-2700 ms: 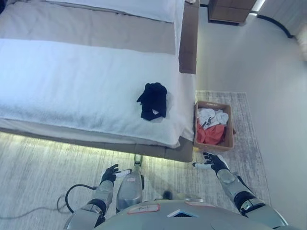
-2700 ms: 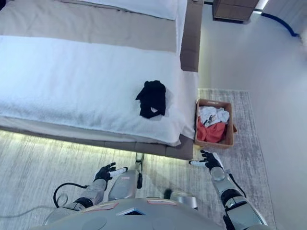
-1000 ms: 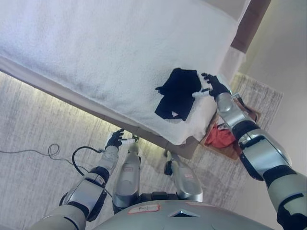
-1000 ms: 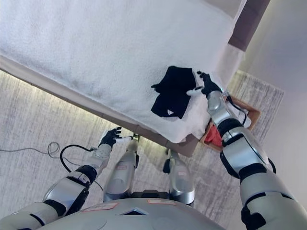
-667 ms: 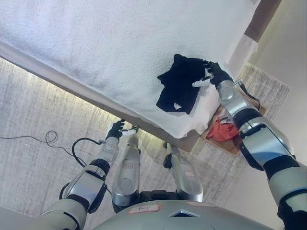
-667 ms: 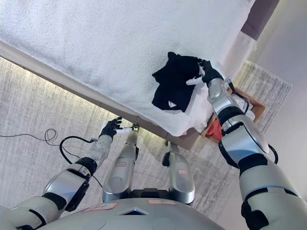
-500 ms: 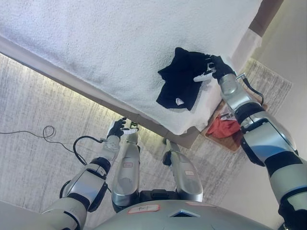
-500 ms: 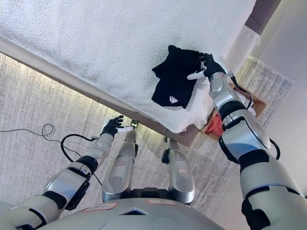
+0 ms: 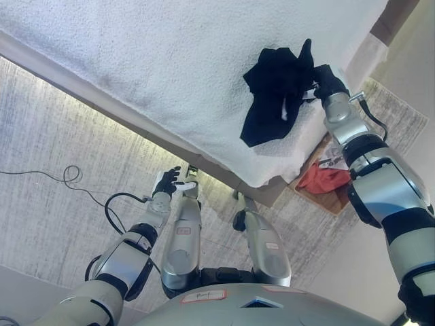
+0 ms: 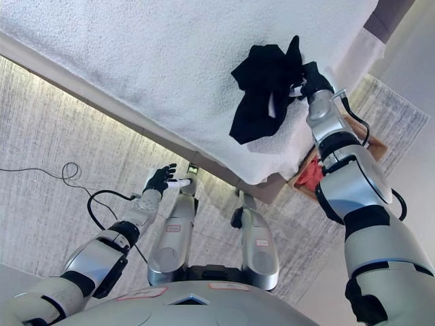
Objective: Put the clothes on the bed into the basket.
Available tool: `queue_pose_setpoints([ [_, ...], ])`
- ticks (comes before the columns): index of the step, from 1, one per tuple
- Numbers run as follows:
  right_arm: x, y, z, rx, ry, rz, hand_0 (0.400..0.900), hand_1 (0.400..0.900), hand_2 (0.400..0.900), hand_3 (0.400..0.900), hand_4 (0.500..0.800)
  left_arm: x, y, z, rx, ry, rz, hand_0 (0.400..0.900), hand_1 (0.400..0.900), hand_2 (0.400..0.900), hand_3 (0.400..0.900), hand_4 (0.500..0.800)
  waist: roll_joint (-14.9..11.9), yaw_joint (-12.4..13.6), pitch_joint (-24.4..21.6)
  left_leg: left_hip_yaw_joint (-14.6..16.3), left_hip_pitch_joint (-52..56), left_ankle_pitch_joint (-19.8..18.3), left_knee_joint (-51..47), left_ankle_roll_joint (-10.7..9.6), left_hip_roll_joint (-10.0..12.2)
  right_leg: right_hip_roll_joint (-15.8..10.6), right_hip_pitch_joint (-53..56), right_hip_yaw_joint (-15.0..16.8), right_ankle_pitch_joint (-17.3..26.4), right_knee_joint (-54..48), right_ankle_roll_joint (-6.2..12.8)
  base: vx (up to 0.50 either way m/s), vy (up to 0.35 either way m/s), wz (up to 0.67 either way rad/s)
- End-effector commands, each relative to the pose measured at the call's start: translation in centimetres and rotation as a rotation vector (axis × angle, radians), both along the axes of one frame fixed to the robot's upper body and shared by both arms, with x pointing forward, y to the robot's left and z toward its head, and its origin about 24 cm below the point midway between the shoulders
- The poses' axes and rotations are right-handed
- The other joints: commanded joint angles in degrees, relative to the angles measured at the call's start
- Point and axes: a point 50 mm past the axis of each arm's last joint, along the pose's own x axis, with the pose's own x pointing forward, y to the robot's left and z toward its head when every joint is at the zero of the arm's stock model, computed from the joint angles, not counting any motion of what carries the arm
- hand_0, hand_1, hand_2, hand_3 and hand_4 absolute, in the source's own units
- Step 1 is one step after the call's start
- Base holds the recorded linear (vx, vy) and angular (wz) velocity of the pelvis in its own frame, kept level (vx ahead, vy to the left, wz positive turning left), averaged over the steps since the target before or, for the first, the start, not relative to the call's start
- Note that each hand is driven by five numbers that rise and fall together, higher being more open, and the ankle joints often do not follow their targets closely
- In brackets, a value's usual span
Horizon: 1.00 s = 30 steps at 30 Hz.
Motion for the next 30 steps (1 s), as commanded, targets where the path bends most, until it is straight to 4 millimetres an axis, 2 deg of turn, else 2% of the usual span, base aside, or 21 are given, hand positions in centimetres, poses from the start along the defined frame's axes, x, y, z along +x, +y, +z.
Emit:
queue_pose_setpoints([
  [1, 0.6, 4.0, 0.0, 0.099, -0.04, 0.098, 0.4, 0.4, 0.4, 0.4, 0.5, -0.1, 0.5, 0.0, 0.021, -0.006, 0.017, 0.9, 0.9, 0.9, 0.9, 0.8, -4.5, 0.5, -0.7, 4.4, 5.1, -7.4, 2.0, 1.1, -0.1, -6.3, -0.6, 6.0, 4.0, -0.1, 3.09, 0.02, 0.009, -0.05],
  [7, -0.6, 3.1, -2.2, 0.243, -0.064, 0.046, 0.4, 0.4, 0.4, 0.4, 0.5, -1.7, 1.6, -1.0, 0.018, 0.033, 0.069, 0.9, 0.9, 0.9, 0.9, 0.8, -4.7, -1.1, -3.4, 5.5, 8.3, -8.5, 1.7, 1.5, -0.1, -6.4, 1.7, 6.9, 3.6, -0.1, 3.3, 0.03, 0.007, -0.11],
  [12, -2.8, 1.7, -5.1, 0.334, -0.08, -0.011, 0.4, 0.4, 0.4, 0.4, 0.5, -3.2, 2.2, -1.8, 0.0, 0.055, 0.112, 0.9, 0.9, 0.9, 0.9, 0.8, -4.5, -3.3, -6.6, 6.9, 12.6, -9.3, 0.0, 1.7, 0.3, -6.4, 4.3, 7.6, 3.2, -0.1, 3.63, 0.04, 0.02, -0.22],
  [19, -8.2, -2.9, -9.7, 0.348, -0.057, -0.161, 0.4, 0.4, 0.4, 0.4, 0.5, -5.7, 2.9, -3.0, -0.027, 0.097, 0.162, 0.9, 0.9, 0.9, 0.9, 0.8, -3.4, -6.6, -12.5, 9.8, 19.3, -11.7, -0.6, 2.3, 0.3, -6.3, 9.4, 8.6, 2.2, -0.1, 4.17, 0.07, 0.009, -0.26],
  [21, -10.0, -5.1, -10.4, 0.33, -0.059, -0.229, 0.4, 0.4, 0.4, 0.4, 0.5, -6.3, 3.3, -3.1, -0.035, 0.097, 0.174, 0.9, 0.9, 0.9, 0.9, 0.8, -2.9, -7.4, -14.2, 10.2, 20.6, -12.3, -0.6, 2.3, 0.4, -6.3, 10.6, 8.8, 1.8, -0.1, 4.3, 0.07, -0.025, -0.18],
  [24, -11.9, -7.1, -11.0, 0.322, -0.059, -0.31, 0.4, 0.4, 0.4, 0.4, 0.5, -6.9, 3.5, -3.4, -0.046, 0.105, 0.184, 0.9, 0.9, 0.9, 0.9, 0.8, -2.5, -8.3, -16.3, 11.0, 22.3, -12.9, -0.6, 2.4, 0.6, -6.2, 12.1, 9.2, 1.3, -0.1, 4.37, 0.06, -0.021, -0.16],
  [30, -14.4, -10.4, -12.1, 0.341, -0.051, -0.502, 0.4, 0.4, 0.4, 0.4, 0.5, -7.8, 3.6, -3.8, -0.05, 0.131, 0.186, 0.9, 0.9, 0.9, 0.9, 0.8, -1.6, -9.2, -19.5, 12.4, 24.8, -13.9, -0.6, 2.5, 1.1, -6.1, 14.3, 9.8, 0.7, -0.1, 4.37, 0.05, -0.026, -0.12],
])
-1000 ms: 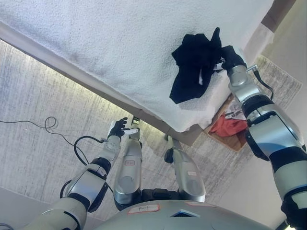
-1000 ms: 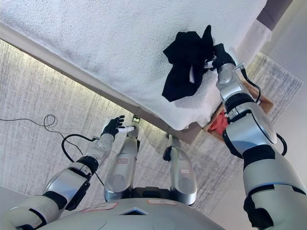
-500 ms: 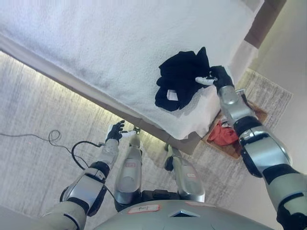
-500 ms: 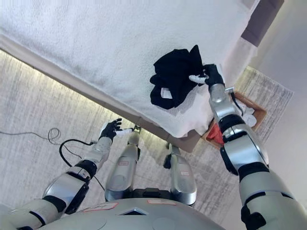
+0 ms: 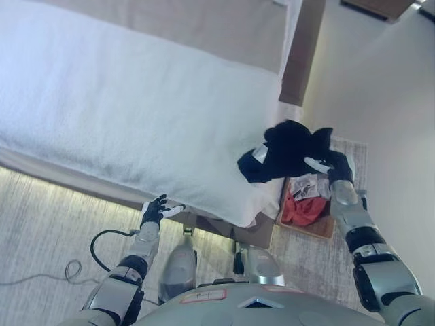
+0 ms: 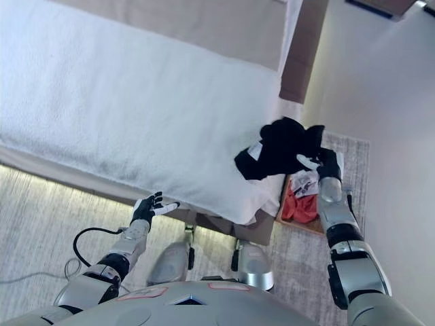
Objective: Put the clothes on the bed into the basket.
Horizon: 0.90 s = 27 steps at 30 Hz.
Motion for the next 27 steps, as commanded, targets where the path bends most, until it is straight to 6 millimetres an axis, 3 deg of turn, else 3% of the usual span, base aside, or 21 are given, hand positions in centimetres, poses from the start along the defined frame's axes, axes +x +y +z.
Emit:
queue_pose_setpoints([
  [1, -0.3, -4.5, 2.8, -0.104, -0.109, -0.172, 0.4, 0.4, 0.4, 0.4, 0.5, 0.1, 0.4, 0.1, 0.036, -0.004, -0.035, 0.9, 0.9, 0.9, 0.9, 0.8, -0.2, 0.3, -6.1, 3.7, 6.0, -8.0, 0.4, -0.8, 1.8, -3.9, -0.8, 1.4, 1.3, 0.1, 3.7, 0.04, -0.018, -0.06],
  [5, -1.8, -6.7, 2.0, -0.074, -0.058, -0.306, 0.4, 0.4, 0.4, 0.4, 0.5, -0.5, 0.3, -0.3, 0.027, 0.016, -0.041, 0.9, 0.9, 0.9, 0.9, 0.8, 0.4, 0.3, -7.2, 4.0, 6.7, -8.4, 0.4, -0.9, 1.9, -3.8, 0.0, 1.6, 1.0, 0.1, 3.62, 0.04, -0.022, -0.02],
  [11, -3.0, -8.7, 1.7, -0.088, 0.069, -0.339, 0.4, 0.4, 0.4, 0.4, 0.5, -1.6, 0.8, -0.8, 0.029, 0.065, -0.033, 0.9, 0.9, 0.9, 0.9, 0.8, 0.8, 0.3, -7.8, 4.1, 7.8, -8.6, 0.4, -1.0, 2.1, -3.6, 1.1, 1.8, 0.7, 0.1, 3.4, 0.03, -0.017, -0.01],
  [13, -4.4, -9.8, 1.2, -0.086, 0.149, -0.371, 0.4, 0.4, 0.4, 0.4, 0.5, -2.1, 0.9, -1.1, 0.031, 0.089, -0.044, 0.9, 0.9, 0.9, 0.9, 0.8, 0.9, 0.5, -7.9, 4.1, 8.2, -8.7, 0.4, -1.1, 2.1, -3.6, 1.6, 1.7, 0.5, 0.1, 3.39, 0.03, -0.018, 0.03],
  [18, -6.5, -12.3, 2.0, -0.095, 0.257, -0.443, 0.4, 0.4, 0.4, 0.4, 0.5, -2.5, 1.1, -1.2, 0.025, 0.104, -0.077, 0.9, 0.9, 0.9, 0.9, 0.8, 1.3, 1.7, -8.3, 3.7, 8.7, -8.7, 0.4, -1.2, 2.1, -3.7, 2.5, 1.2, -0.2, 0.1, 3.47, 0.03, -0.021, 0.05],
  [23, -7.3, -13.3, 2.5, -0.082, 0.271, -0.488, 0.4, 0.4, 0.4, 0.4, 0.5, -2.6, 0.7, -1.2, 0.018, 0.105, -0.106, 0.9, 0.9, 0.9, 0.9, 0.8, 1.4, 2.1, -8.6, 3.4, 8.8, -8.8, 0.4, -1.3, 2.1, -3.6, 3.0, 1.1, -0.6, 0.1, 3.34, 0.01, -0.013, 0.03],
  [24, -7.0, -13.3, 2.7, -0.075, 0.261, -0.497, 0.629, 0.629, 0.629, 0.629, 0.638, -2.7, 0.7, -1.3, 0.015, 0.112, -0.106, 0.9, 0.9, 0.9, 0.9, 0.8, 1.4, 2.1, -8.8, 3.5, 9.0, -8.8, 0.4, -1.3, 2.1, -3.6, 3.1, 1.0, -0.7, 0.1, 3.31, 0.0, 0.0, 0.0],
  [25, -7.0, -13.3, 2.7, -0.075, 0.261, -0.497, 0.686, 0.686, 0.686, 0.686, 0.672, -2.7, 0.7, -1.3, 0.014, 0.112, -0.106, 0.9, 0.9, 0.9, 0.9, 0.8, 1.4, 2.1, -8.8, 3.4, 9.0, -8.8, 0.4, -1.3, 2.1, -3.6, 3.1, 1.0, -0.7, 0.1, 3.31, 0.0, 0.0, 0.0],
  [26, -6.9, -13.4, 2.9, -0.042, 0.233, -0.521, 0.9, 0.9, 0.9, 0.9, 0.8, -2.8, 0.7, -1.3, 0.015, 0.117, -0.108, 0.9, 0.9, 0.9, 0.9, 0.8, 1.4, 2.1, -8.9, 3.5, 9.0, -8.8, 0.4, -1.4, 2.1, -3.6, 3.2, 0.9, -0.8, 0.1, 3.3, 0.0, 0.0, 0.0],
  [27, -7.1, -13.4, 2.7, -0.031, 0.236, -0.529, 0.9, 0.9, 0.9, 0.9, 0.8, -2.9, 0.7, -1.4, 0.012, 0.122, -0.109, 0.9, 0.9, 0.9, 0.9, 0.8, 1.5, 2.1, -9.0, 3.5, 8.9, -8.8, 0.4, -1.4, 2.1, -3.7, 3.3, 0.8, -0.9, 0.1, 3.3, 0.0, -0.014, 0.03],
])
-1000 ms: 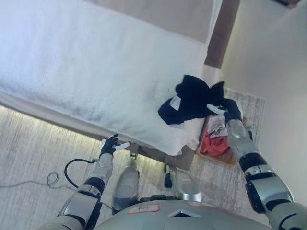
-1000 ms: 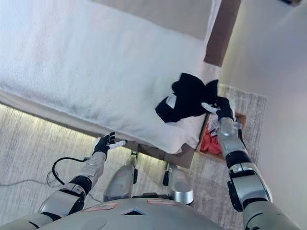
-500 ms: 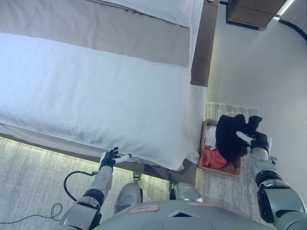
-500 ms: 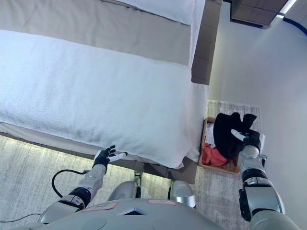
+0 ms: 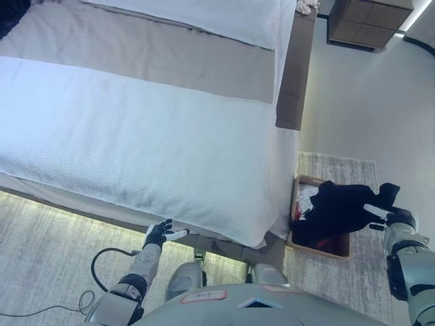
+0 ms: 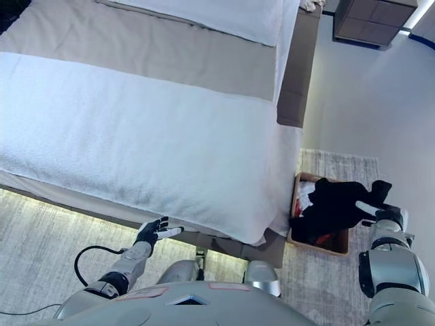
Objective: Put the clothes on the bed into the basket.
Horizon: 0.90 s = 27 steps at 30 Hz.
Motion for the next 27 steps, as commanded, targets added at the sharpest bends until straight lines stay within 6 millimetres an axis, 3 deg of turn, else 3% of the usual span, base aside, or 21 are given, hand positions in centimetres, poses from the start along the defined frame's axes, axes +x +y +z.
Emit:
queue_pose_setpoints([
  [1, 1.0, -2.5, 3.4, -0.061, -0.112, -0.1, 0.9, 0.9, 0.9, 0.9, 0.8, 1.1, 1.3, 0.6, 0.056, -0.031, -0.045, 0.9, 0.9, 0.9, 0.9, 0.8, -3.2, 1.1, -2.6, 2.6, 6.9, -8.2, 0.4, -2.1, 1.9, -3.9, 1.7, 0.3, 0.0, 0.2, 3.86, 0.0, -0.005, 0.05],
  [18, 1.8, -2.2, 3.6, -0.043, -0.118, -0.091, 0.9, 0.9, 0.9, 0.9, 0.8, 0.3, 1.6, 0.3, 0.062, 0.007, -0.028, 0.9, 0.9, 0.9, 0.9, 0.8, -2.9, 1.1, -3.1, 2.2, 6.5, -8.1, 0.4, -2.1, 1.5, -4.1, 2.0, -0.3, -0.2, 0.2, 3.75, 0.0, -0.001, 0.01],
  [27, 5.0, 0.5, 3.2, -0.037, -0.2, 0.063, 0.9, 0.9, 0.9, 0.9, 0.8, 0.0, 1.8, 0.1, 0.063, 0.02, 0.013, 0.9, 0.9, 0.9, 0.9, 0.8, -3.0, 0.2, -3.0, 2.6, 6.5, -8.0, 0.4, -2.0, 1.5, -4.0, 1.7, 0.5, -0.1, 0.2, 3.67, -0.01, 0.005, -0.04],
])
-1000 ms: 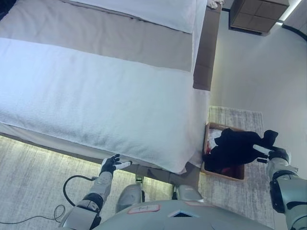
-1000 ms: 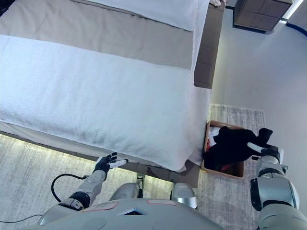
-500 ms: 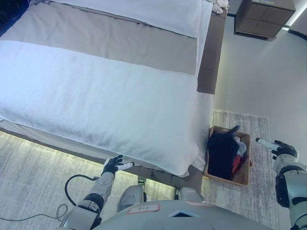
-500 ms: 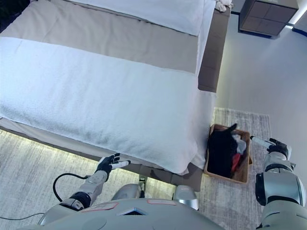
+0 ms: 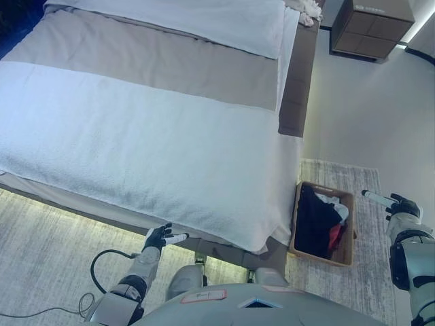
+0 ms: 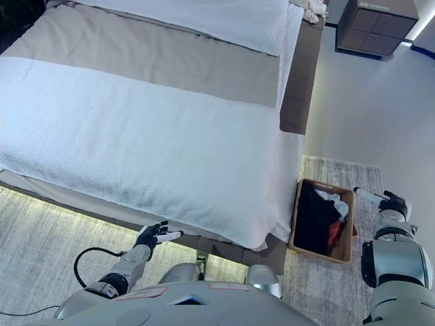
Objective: Put the clothes on the bed into the basket.
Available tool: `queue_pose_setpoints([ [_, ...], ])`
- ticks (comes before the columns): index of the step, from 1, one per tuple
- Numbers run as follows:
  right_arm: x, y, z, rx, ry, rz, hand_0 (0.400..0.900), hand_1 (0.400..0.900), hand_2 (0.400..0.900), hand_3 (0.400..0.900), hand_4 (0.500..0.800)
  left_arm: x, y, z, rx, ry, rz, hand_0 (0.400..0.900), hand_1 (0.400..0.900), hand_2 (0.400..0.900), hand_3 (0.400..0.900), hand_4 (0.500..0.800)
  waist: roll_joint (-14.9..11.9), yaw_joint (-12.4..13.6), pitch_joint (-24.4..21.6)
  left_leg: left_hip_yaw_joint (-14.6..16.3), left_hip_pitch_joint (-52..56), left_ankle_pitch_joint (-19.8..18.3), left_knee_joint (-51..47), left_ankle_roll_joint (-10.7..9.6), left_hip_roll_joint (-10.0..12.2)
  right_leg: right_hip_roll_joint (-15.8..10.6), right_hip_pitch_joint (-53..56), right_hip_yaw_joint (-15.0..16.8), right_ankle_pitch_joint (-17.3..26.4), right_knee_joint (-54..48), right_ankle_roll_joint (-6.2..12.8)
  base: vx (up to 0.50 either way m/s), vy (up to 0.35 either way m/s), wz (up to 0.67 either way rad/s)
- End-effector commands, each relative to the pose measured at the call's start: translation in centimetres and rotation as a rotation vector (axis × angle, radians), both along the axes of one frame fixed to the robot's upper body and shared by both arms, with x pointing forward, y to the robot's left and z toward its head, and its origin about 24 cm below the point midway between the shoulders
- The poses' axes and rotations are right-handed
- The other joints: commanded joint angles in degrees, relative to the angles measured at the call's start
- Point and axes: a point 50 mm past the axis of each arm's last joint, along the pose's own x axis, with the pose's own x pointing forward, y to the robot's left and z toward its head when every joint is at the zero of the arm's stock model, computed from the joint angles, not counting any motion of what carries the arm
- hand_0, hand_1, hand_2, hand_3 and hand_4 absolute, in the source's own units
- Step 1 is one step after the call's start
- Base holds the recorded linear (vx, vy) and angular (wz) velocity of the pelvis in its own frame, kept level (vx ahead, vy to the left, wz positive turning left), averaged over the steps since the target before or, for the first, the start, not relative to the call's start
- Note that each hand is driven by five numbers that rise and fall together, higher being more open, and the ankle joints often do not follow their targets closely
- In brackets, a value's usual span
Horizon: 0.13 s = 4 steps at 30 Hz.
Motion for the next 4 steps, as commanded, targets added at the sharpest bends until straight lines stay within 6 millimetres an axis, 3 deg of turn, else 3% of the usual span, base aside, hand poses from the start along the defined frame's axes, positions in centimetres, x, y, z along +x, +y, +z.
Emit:
queue_pose_setpoints([
  [1, 3.3, 1.0, 1.7, -0.075, -0.119, 0.101, 0.9, 0.9, 0.9, 0.9, 0.8, 1.0, 1.5, 0.6, 0.052, -0.035, 0.007, 0.9, 0.9, 0.9, 0.9, 0.8, -3.0, -0.6, -1.5, 2.7, 6.3, -8.0, 0.3, -1.9, 1.5, -3.9, 1.2, 1.2, 0.0, 0.2, 3.69, -0.04, 0.018, -0.05],
  [4, 4.3, 2.8, 1.0, -0.086, -0.122, 0.196, 0.9, 0.9, 0.9, 0.9, 0.8, 1.0, 1.4, 0.6, 0.04, -0.039, 0.009, 0.9, 0.9, 0.9, 0.9, 0.8, -2.9, -0.7, -1.3, 2.8, 6.2, -7.9, 0.3, -1.8, 1.4, -4.0, 1.1, 1.5, 0.1, 0.2, 3.73, -0.01, 0.006, -0.01],
])
